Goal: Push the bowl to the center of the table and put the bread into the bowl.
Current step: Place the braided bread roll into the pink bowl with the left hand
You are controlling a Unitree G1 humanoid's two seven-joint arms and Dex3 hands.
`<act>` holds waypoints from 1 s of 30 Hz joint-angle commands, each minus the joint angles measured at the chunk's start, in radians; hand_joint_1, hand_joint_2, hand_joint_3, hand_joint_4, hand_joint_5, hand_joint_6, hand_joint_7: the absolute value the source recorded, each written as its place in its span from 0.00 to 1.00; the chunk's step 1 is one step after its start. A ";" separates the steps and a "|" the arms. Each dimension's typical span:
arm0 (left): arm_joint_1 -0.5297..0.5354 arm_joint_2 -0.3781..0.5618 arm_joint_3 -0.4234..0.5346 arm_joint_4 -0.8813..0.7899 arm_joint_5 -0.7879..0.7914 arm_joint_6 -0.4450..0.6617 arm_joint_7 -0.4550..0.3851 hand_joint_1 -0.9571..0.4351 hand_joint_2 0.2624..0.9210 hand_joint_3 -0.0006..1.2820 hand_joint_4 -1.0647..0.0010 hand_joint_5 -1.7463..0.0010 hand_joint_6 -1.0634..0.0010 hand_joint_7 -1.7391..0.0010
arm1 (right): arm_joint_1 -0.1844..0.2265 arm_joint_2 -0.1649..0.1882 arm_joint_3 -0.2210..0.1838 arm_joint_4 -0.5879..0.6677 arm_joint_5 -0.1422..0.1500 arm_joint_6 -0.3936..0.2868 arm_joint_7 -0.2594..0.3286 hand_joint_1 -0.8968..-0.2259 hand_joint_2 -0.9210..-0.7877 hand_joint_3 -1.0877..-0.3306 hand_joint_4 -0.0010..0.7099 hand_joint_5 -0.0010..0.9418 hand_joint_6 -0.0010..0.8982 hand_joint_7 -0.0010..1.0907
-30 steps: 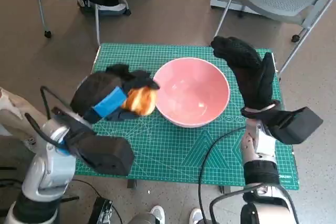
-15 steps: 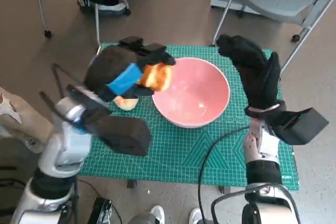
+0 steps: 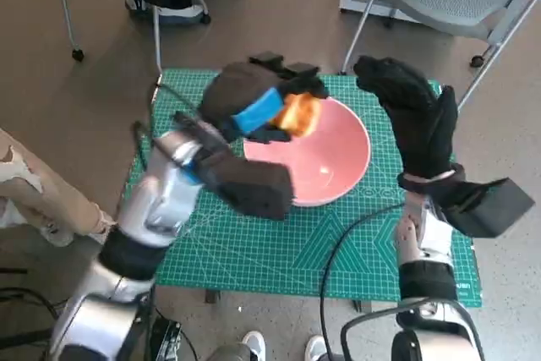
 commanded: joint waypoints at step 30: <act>-0.060 -0.004 -0.008 0.114 -0.181 0.049 -0.327 0.50 0.75 0.01 1.00 1.00 0.88 1.00 | 0.034 0.006 0.004 0.006 0.006 -0.010 -0.026 0.36 0.00 0.42 0.32 0.00 0.07 0.48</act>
